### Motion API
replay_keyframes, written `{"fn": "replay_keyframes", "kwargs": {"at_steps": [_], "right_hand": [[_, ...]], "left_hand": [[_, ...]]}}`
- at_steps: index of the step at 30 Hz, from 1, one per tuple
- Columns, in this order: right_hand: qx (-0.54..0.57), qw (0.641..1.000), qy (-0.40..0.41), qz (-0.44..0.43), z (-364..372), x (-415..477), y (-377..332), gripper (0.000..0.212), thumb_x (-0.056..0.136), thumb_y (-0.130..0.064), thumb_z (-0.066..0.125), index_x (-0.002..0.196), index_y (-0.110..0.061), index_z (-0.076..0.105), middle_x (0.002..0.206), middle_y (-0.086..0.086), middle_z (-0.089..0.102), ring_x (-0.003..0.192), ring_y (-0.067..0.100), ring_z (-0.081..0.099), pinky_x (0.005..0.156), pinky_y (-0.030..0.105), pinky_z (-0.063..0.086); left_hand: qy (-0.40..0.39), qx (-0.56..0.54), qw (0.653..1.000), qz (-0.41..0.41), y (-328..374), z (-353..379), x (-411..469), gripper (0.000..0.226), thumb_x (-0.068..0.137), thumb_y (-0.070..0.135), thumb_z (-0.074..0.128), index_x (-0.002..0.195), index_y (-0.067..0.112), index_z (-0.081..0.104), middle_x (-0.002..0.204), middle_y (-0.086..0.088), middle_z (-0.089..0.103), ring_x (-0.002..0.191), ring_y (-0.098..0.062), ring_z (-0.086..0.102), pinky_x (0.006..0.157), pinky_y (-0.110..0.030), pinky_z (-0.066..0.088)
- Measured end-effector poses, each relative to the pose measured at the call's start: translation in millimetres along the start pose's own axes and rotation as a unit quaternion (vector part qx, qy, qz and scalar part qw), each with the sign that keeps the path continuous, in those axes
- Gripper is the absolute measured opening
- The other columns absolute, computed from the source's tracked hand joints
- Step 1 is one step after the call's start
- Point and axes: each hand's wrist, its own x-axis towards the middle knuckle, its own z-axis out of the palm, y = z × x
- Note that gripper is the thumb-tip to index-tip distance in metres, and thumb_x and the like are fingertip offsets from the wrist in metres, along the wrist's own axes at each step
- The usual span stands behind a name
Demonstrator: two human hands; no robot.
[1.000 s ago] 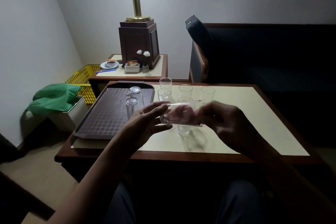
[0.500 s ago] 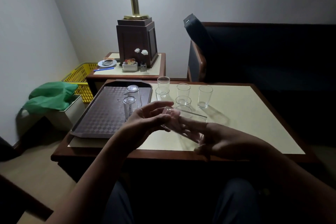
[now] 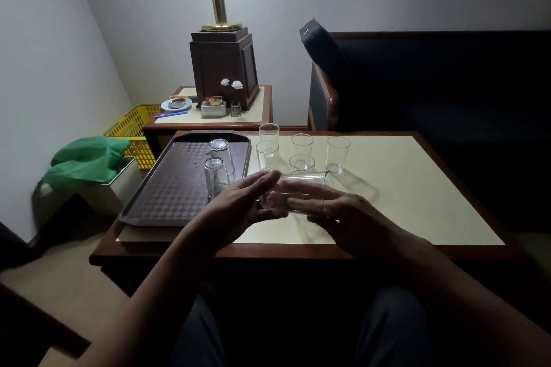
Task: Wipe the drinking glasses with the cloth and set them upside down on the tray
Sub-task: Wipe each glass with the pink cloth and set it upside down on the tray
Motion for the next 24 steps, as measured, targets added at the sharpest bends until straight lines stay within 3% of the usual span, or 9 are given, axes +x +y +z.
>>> {"fn": "replay_keyframes", "kwargs": {"at_steps": [3, 5, 7, 9, 12, 16, 18, 21, 24], "right_hand": [[0.134, 0.982, -0.031, 0.133, 1.4, -1.2, -4.0, 0.066, 0.099, -0.003, 0.066, 0.148, -0.046, 0.052, 0.15, -0.003, 0.059, 0.085, 0.01, 0.073, 0.07, 0.025, 0.062], [0.355, 0.908, -0.047, 0.22, -6.4, -3.3, -6.4, 0.058, 0.098, -0.013, 0.069, 0.149, -0.038, 0.054, 0.123, -0.007, 0.075, 0.058, 0.014, 0.062, 0.054, 0.026, 0.058], [0.449, 0.851, -0.034, 0.27, -14.0, -3.5, -6.4, 0.049, 0.096, -0.022, 0.071, 0.142, -0.033, 0.061, 0.101, -0.008, 0.078, 0.05, 0.01, 0.054, 0.046, 0.024, 0.052], [0.383, 0.887, 0.019, 0.256, -11.6, -2.2, -7.2, 0.04, 0.098, -0.02, 0.07, 0.135, -0.034, 0.067, 0.09, 0.001, 0.077, 0.048, 0.014, 0.054, 0.047, 0.027, 0.053], [0.202, 0.962, 0.073, 0.171, -6.1, -0.1, -7.2, 0.06, 0.098, 0.012, 0.06, 0.129, -0.039, 0.069, 0.118, -0.011, 0.077, 0.048, 0.019, 0.062, 0.064, 0.028, 0.06], [0.105, 0.987, 0.053, 0.114, -6.7, 4.5, -2.2, 0.072, 0.092, 0.019, 0.063, 0.133, -0.04, 0.068, 0.142, -0.018, 0.061, 0.087, 0.002, 0.074, 0.07, 0.021, 0.061], [0.082, 0.988, 0.046, 0.119, -4.0, 3.8, -2.5, 0.071, 0.093, 0.016, 0.065, 0.137, -0.04, 0.063, 0.135, -0.015, 0.065, 0.084, -0.006, 0.071, 0.067, 0.02, 0.06], [0.272, 0.932, 0.041, 0.234, -9.5, 6.7, -11.6, 0.06, 0.097, 0.001, 0.069, 0.142, -0.038, 0.06, 0.103, 0.001, 0.077, 0.056, 0.018, 0.066, 0.054, 0.029, 0.057], [0.445, 0.825, 0.019, 0.347, -18.4, 7.8, -11.0, 0.05, 0.097, 0.007, 0.064, 0.141, -0.017, 0.062, 0.079, -0.001, 0.067, 0.048, 0.01, 0.048, 0.044, 0.023, 0.045]], "left_hand": [[0.014, 0.021, 0.997, 0.075, -1.4, -0.6, -1.6, 0.042, 0.091, 0.012, 0.072, 0.131, 0.001, 0.062, 0.129, -0.029, 0.064, 0.11, -0.035, 0.069, 0.089, -0.038, 0.061], [-0.006, 0.053, 0.989, 0.14, -3.3, -0.7, -4.6, 0.048, 0.079, 0.007, 0.085, 0.123, 0.001, 0.066, 0.124, -0.029, 0.066, 0.112, -0.035, 0.068, 0.094, -0.042, 0.059], [-0.017, 0.068, 0.983, 0.168, -6.2, 0.8, -4.7, 0.054, 0.072, 0.007, 0.087, 0.122, 0.003, 0.066, 0.124, -0.024, 0.068, 0.117, -0.035, 0.067, 0.095, -0.043, 0.058], [0.007, 0.073, 0.985, 0.157, -7.3, 1.7, -1.3, 0.062, 0.075, 0.004, 0.087, 0.132, 0.007, 0.063, 0.131, -0.015, 0.068, 0.121, -0.033, 0.067, 0.096, -0.039, 0.058], [-0.001, 0.02, 0.999, 0.044, -3.3, 5.5, 0.0, 0.058, 0.085, 0.018, 0.077, 0.14, 0.015, 0.058, 0.132, -0.015, 0.069, 0.114, -0.034, 0.071, 0.091, -0.034, 0.06], [-0.013, -0.06, 0.998, -0.006, 0.7, 13.0, 0.4, 0.053, 0.092, 0.032, 0.06, 0.137, 0.004, 0.058, 0.126, -0.017, 0.072, 0.11, -0.034, 0.069, 0.085, -0.03, 0.062], [-0.003, -0.073, 0.997, 0.006, 1.1, 14.3, 2.1, 0.051, 0.096, 0.027, 0.06, 0.139, -0.001, 0.055, 0.131, -0.021, 0.069, 0.114, -0.034, 0.07, 0.086, -0.031, 0.062], [0.005, -0.009, 0.997, 0.071, -1.1, 7.2, 2.6, 0.052, 0.087, 0.007, 0.077, 0.134, 0.002, 0.056, 0.121, -0.019, 0.072, 0.112, -0.033, 0.071, 0.089, -0.036, 0.061], [0.011, 0.138, 0.978, 0.155, 0.4, 1.6, 0.2, 0.062, 0.074, -0.013, 0.083, 0.129, 0.002, 0.057, 0.124, -0.011, 0.069, 0.112, -0.023, 0.071, 0.086, -0.033, 0.06]]}}
